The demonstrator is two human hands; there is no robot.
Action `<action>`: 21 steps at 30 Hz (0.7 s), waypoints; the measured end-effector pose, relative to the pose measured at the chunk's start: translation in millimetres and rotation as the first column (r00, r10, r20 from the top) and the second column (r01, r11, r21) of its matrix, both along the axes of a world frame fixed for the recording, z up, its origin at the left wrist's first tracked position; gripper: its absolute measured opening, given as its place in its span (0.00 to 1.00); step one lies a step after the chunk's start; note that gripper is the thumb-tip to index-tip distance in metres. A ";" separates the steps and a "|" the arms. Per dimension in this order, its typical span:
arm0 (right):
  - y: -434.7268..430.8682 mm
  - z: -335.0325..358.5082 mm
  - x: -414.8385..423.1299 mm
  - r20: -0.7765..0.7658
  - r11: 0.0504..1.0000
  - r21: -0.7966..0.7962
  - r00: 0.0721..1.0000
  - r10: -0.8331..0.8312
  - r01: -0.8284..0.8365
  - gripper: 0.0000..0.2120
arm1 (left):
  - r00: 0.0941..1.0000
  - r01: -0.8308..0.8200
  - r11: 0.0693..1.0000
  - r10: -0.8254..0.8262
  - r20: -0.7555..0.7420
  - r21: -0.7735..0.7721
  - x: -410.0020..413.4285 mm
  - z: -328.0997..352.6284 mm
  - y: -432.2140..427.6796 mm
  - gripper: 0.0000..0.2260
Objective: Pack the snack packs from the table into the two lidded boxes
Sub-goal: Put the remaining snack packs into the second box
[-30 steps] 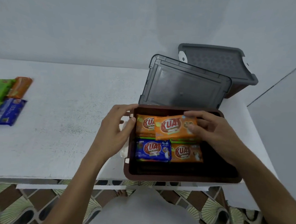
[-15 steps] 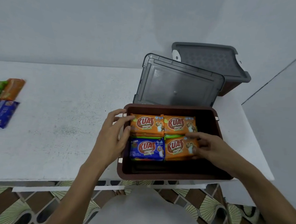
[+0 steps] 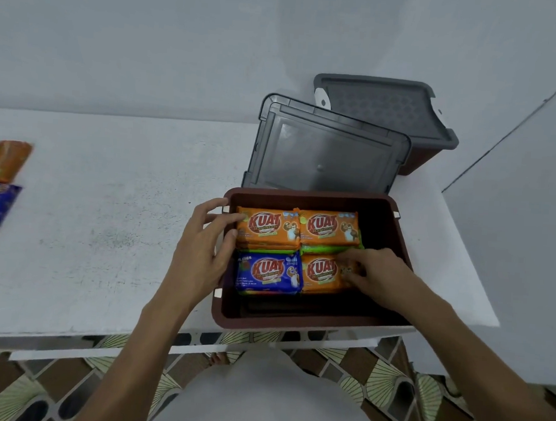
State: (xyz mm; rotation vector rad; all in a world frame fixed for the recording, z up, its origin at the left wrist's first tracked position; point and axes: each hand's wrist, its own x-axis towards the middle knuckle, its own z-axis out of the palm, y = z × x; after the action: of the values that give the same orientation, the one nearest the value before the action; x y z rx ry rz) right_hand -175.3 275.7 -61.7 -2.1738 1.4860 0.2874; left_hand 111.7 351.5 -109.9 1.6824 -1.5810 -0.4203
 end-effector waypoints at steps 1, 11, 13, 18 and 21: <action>-0.7 3.7 0.3 0.003 1.000 0.006 1.000 0.005 -0.005 0.19 | 1.000 -0.002 1.000 0.002 -0.003 0.000 0.2 -0.8 0.0 0.15; 2.8 44.2 60.0 0.123 0.989 -0.128 0.988 0.088 -0.072 0.21 | 0.993 0.109 0.994 -0.109 0.051 0.002 16.5 3.9 11.3 0.19; 0.6 54.8 88.2 0.182 0.976 -0.195 0.974 0.135 -0.098 0.20 | 0.994 0.094 0.995 -0.096 0.058 0.036 34.9 5.6 20.3 0.17; -12.4 61.7 182.7 0.329 0.938 -0.314 0.910 0.253 -0.147 0.15 | 0.987 -0.143 0.983 0.132 0.096 0.115 120.6 3.6 53.8 0.14; -18.5 51.0 252.4 0.392 0.909 -0.345 0.844 0.367 -0.234 0.15 | 0.929 -0.358 0.923 0.337 0.155 0.137 182.7 -2.1 76.1 0.14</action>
State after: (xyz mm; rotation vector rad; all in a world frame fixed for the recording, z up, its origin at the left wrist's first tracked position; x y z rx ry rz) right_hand 77.0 257.2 -10.7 -2.4837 0.9631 -0.3392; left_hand 294.5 427.5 -112.0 2.1079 -1.3226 -0.2667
